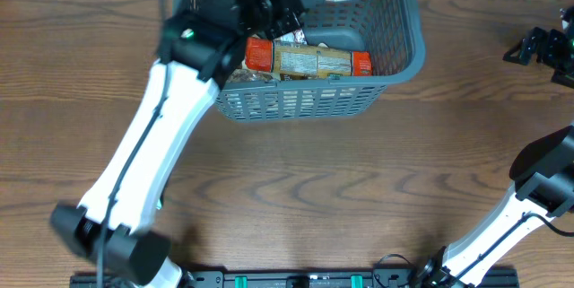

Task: Pack container
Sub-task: 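Carry the tissue box over the basket and release it inside, then move the left gripper down to the teal wipes packet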

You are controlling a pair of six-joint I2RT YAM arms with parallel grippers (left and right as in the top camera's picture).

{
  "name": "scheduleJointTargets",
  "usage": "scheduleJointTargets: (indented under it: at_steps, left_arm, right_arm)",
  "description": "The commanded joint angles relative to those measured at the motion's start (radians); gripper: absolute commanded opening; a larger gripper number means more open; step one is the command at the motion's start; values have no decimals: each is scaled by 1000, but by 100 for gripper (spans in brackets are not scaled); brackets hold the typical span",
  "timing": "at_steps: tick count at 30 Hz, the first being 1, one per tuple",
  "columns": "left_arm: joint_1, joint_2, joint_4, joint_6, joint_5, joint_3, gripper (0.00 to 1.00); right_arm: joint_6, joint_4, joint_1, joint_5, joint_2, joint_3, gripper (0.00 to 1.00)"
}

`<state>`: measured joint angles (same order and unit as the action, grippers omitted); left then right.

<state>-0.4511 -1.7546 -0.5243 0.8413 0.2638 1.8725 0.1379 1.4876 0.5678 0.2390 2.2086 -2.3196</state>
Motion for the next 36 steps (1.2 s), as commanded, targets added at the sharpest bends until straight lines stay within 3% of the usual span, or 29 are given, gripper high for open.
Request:
scheduleJointTargets:
  at_steps: [1,9,10,11,13,15,18,24,30,33,36]
  left_arm:
    - [22,-65,-21,45,-3,8,6]
    - [55,-194,-105,45,-48,8,7]
    - [55,-194,-112,44,-48,8,32]
    - [55,-193,-115,44,-48,8,50]
    - [55,-183,-115,44,-48,8,59]
    - [55,-171,-116,44,-48,8,61]
    - [55,-130,-125,40,-48,8,82]
    - [56,36,-130,35,-67,8,87]
    - [69,263,-181,-26,-347,8,93]
    - [121,360,-317,-159,-489,8,93]
    - [219,439,-539,-358,-504,8,94]
  right_arm:
    - [-2,7,0,13,-6,4,99]
    - [-2,10,0,12,-6,4,99]
    - [-2,10,0,12,-6,4,99]
    - [-2,10,0,12,-6,4,99]
    - [-2,9,0,12,-6,4,99]
    - [-2,10,0,12,-6,4,99]
    - [-2,10,0,12,-6,4,99]
    - [-2,10,0,12,-6,4,99]
    - [-2,10,0,12,-6,4,99]
    - [-2,10,0,13,-6,4,99]
    - [-2,9,0,13,-6,4,99]
